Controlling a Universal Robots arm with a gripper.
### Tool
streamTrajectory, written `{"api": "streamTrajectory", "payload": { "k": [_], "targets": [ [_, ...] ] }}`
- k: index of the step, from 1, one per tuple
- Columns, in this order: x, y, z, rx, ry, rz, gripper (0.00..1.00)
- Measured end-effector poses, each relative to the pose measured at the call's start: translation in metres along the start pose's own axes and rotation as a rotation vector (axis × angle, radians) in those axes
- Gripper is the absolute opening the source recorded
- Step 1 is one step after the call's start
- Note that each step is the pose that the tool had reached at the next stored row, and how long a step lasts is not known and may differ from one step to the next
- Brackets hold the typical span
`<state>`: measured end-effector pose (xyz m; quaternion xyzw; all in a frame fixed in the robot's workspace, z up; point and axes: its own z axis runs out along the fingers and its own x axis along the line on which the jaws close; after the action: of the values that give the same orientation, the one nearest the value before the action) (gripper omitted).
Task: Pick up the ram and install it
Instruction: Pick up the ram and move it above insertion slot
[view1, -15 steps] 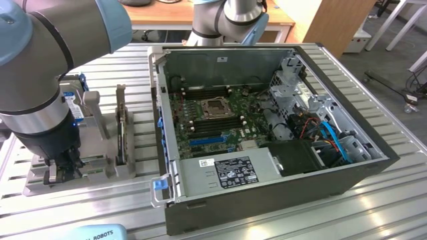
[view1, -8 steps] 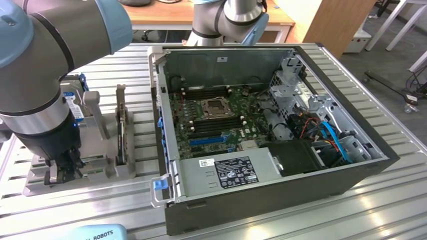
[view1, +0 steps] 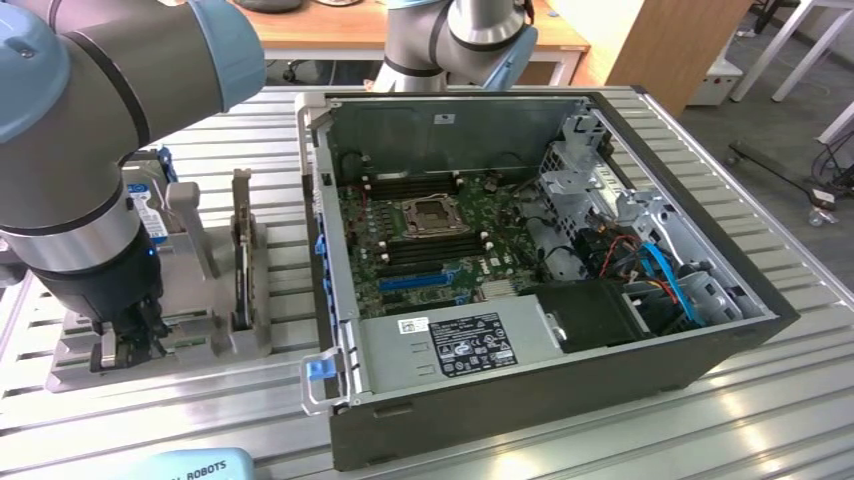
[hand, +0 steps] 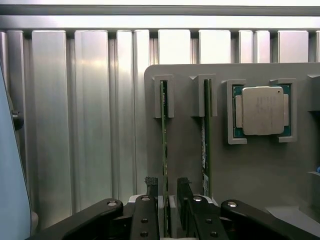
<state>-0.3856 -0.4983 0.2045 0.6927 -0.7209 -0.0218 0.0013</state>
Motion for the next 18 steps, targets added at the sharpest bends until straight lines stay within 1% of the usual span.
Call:
{"api": "streamTrajectory", "payload": {
  "k": [4,7,18],
  "targets": [
    [0.0000,0.0000,0.0001,0.0001,-0.0001,0.000,0.29],
    [-0.0001,0.0000,0.0004,0.0003,-0.0036,0.000,0.29],
    [0.0000,-0.0001,0.0022,0.0000,-0.0035,0.000,0.29]
  ]
}}
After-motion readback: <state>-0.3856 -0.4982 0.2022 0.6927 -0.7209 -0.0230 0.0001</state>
